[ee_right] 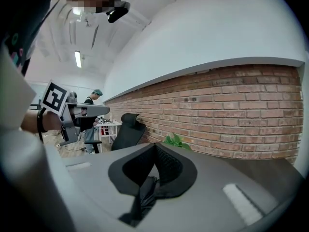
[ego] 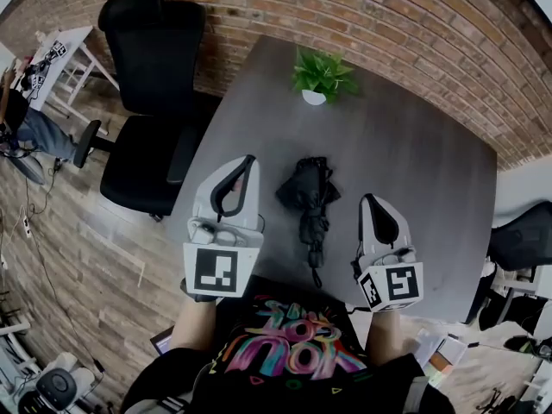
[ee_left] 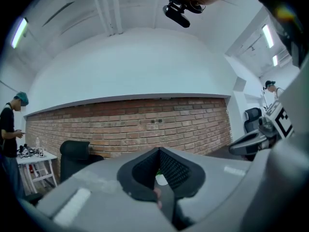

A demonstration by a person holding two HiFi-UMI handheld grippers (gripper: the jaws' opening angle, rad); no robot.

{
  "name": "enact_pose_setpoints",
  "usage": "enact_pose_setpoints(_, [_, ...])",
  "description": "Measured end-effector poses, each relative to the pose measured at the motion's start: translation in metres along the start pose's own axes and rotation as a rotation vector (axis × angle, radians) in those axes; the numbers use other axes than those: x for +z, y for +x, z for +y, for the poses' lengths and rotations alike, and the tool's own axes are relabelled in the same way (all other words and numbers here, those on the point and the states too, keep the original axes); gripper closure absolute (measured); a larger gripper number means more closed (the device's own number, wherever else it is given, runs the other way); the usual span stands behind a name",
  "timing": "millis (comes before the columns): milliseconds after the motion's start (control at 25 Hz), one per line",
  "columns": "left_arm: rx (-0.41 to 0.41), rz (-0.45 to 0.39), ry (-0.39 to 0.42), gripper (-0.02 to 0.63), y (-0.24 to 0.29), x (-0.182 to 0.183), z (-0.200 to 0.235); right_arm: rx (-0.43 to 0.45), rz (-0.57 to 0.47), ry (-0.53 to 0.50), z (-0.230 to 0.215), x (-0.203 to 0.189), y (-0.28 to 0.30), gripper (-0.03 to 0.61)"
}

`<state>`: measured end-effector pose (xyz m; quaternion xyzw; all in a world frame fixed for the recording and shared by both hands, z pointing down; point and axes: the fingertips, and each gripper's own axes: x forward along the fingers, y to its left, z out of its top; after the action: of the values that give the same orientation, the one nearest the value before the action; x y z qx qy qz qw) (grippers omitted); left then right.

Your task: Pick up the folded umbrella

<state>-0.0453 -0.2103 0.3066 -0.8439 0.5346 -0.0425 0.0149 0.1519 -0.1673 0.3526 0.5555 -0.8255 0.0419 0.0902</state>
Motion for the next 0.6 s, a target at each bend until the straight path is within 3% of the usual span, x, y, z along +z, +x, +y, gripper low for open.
enact_pose_setpoints(520, [-0.03, 0.005, 0.003, 0.612, 0.003, -0.003, 0.007, -0.017, 0.009, 0.046, 0.006, -0.01, 0.004, 0.574])
enact_pose_setpoints(600, [-0.025, 0.008, -0.001, 0.612, 0.001, -0.005, 0.009, -0.013, 0.025, 0.054, 0.008, -0.016, 0.006, 0.545])
